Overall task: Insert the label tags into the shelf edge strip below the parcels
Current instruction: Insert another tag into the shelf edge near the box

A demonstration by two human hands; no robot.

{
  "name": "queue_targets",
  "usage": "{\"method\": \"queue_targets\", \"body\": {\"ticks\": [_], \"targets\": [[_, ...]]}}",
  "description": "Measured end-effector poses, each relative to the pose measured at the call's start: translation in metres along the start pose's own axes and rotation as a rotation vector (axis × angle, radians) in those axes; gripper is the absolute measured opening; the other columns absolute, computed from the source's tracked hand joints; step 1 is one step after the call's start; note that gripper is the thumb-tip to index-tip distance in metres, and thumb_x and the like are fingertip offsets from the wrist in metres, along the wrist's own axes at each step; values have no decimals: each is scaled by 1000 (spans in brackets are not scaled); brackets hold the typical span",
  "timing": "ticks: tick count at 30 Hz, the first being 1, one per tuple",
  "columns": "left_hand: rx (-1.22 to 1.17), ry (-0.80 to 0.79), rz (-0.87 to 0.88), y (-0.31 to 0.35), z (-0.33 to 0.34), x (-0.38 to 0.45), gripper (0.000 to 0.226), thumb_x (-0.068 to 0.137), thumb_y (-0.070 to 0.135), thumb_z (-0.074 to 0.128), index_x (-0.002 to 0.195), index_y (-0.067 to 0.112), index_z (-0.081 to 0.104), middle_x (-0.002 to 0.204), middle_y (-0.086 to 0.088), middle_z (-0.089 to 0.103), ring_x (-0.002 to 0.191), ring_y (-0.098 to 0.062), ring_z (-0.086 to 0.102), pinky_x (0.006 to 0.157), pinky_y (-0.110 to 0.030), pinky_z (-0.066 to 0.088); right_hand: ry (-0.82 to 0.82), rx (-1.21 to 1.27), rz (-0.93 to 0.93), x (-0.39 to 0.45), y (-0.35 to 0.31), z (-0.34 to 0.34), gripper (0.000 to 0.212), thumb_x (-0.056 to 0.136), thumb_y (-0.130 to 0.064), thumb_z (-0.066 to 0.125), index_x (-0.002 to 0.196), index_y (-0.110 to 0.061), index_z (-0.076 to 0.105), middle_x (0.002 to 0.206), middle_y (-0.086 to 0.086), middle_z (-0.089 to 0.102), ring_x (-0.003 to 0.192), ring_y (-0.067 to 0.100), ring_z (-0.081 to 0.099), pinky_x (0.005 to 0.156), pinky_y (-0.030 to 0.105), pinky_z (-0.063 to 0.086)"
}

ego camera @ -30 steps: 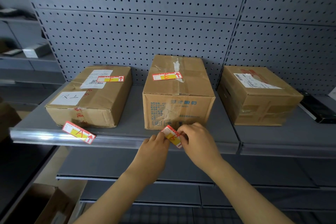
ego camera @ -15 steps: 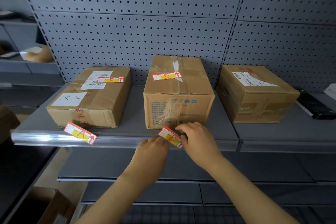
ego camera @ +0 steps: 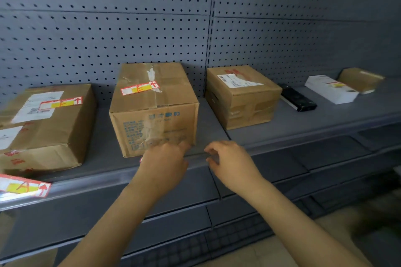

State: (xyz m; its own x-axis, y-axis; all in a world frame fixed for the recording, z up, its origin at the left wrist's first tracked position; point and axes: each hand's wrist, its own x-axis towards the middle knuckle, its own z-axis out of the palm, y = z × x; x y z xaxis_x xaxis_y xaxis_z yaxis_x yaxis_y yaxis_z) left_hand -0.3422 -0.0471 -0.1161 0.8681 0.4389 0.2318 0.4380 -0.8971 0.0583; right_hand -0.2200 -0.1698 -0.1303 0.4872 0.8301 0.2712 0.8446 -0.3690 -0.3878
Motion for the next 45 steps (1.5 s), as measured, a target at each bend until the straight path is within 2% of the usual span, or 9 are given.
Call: {"method": "queue_targets", "body": {"ticks": [4,8,12,16,22,28,35,45], "targets": [[6,-11,75,29,1,19,29,88,33,51,113,19,53,111,-7,64,102,-30,60,78,-35,47,-4,-69,96,-23,27,-27,24,90,-22,58,113,-18,61,112,4,65,104,23,56,85,35,48],[-5,2,200,70,3,40,26,89,33,51,112,20,55,112,-3,61,106,-26,56,83,-35,44,13,-111,184,-46,59,-60,27,91,-27,58,116,-18,60,116,3,65,109,21,55,90,34,47],[8,23,312,128,-1,59,26,89,33,51,113,23,56,113,0,64,104,-24,58,87,-36,45,84,-125,248,-73,93,-95,26,90,-26,59,114,-17,61,116,3,64,109,23,55,90,36,47],[-61,12,400,200,-7,77,28,89,34,54,116,25,56,114,-3,63,104,-26,58,83,-35,46,146,-137,285,-104,135,-133,23,90,-22,57,112,-16,62,113,6,65,106,26,57,89,39,47],[-161,32,475,301,-4,98,33,89,33,58,121,24,56,120,-1,64,109,-23,58,89,-35,48,184,-173,342,-147,202,-189,24,90,-20,58,113,-15,62,113,6,64,103,26,57,87,40,48],[-185,-5,512,362,10,121,31,90,32,56,120,25,56,120,2,64,107,-21,59,90,-34,47,164,-187,437,-169,258,-216,25,90,-22,57,115,-17,60,113,5,63,106,25,56,90,40,47],[-167,-23,534,414,24,188,30,90,34,56,118,26,57,119,2,64,106,-22,59,89,-34,47,159,-190,496,-155,326,-236,27,91,-24,56,117,-18,60,115,5,63,107,25,56,91,39,47],[-161,-13,523,468,44,322,31,90,37,54,120,29,54,122,3,62,107,-21,58,88,-35,47,162,-228,511,-73,436,-275,24,92,-22,53,114,-15,61,115,7,63,107,26,56,89,42,48]]}}
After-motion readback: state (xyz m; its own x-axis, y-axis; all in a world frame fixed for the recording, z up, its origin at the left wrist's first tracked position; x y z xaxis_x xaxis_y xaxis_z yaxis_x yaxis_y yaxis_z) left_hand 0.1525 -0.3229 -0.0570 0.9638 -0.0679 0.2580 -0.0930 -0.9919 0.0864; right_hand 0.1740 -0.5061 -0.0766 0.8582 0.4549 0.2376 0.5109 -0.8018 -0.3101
